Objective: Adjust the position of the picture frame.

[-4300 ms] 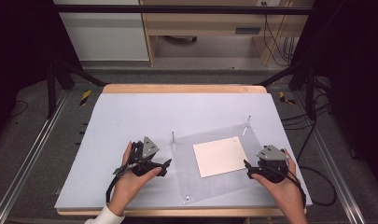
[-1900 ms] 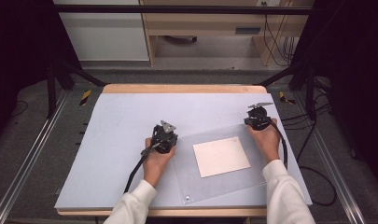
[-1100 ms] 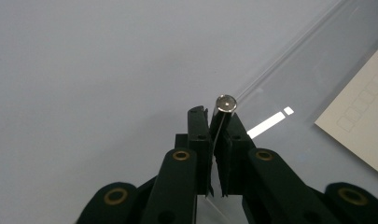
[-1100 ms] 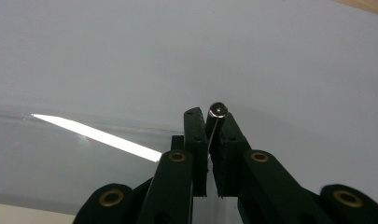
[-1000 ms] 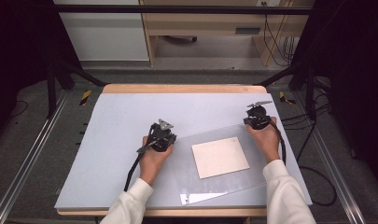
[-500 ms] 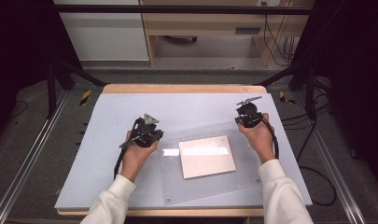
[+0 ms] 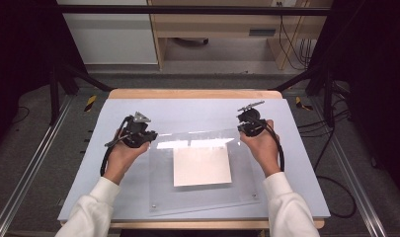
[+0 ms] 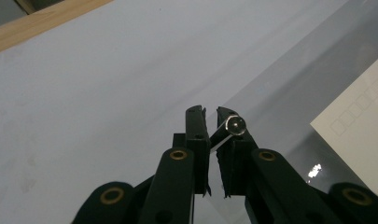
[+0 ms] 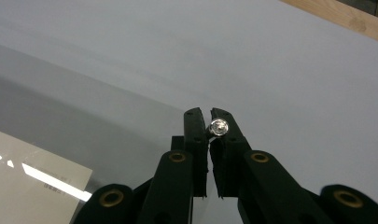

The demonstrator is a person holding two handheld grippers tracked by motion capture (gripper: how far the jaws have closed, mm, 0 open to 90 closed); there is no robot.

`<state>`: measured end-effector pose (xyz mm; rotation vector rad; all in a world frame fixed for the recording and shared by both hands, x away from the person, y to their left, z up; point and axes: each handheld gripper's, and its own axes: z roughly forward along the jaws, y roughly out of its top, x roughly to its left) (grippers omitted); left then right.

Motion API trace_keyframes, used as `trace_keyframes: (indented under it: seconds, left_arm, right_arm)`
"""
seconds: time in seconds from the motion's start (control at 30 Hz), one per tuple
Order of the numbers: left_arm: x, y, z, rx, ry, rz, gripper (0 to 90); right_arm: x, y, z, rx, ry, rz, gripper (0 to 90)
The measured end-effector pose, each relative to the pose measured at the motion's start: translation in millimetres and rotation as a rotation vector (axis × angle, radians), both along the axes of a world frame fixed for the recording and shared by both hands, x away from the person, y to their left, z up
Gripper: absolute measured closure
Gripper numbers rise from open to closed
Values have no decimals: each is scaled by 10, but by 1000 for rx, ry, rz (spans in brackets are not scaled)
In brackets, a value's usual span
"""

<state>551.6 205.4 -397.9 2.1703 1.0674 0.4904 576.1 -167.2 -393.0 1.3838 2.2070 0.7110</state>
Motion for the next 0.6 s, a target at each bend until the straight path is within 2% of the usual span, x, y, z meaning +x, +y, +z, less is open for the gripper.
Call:
trace_keyframes:
  seconds: [0.13, 0.27, 0.6]
  left_arm:
    - [63, 52, 16, 10, 21, -27, 826]
    - [109, 73, 4, 17, 24, -37, 827]
    - [171, 44, -245, 7, 65, -21, 828]
  right_arm:
    - [-80, 46, -2, 0, 10, -4, 858]
    - [-170, 74, -36, -2, 22, -9, 857]
    - [-178, 51, -216, -8, 38, -14, 858]
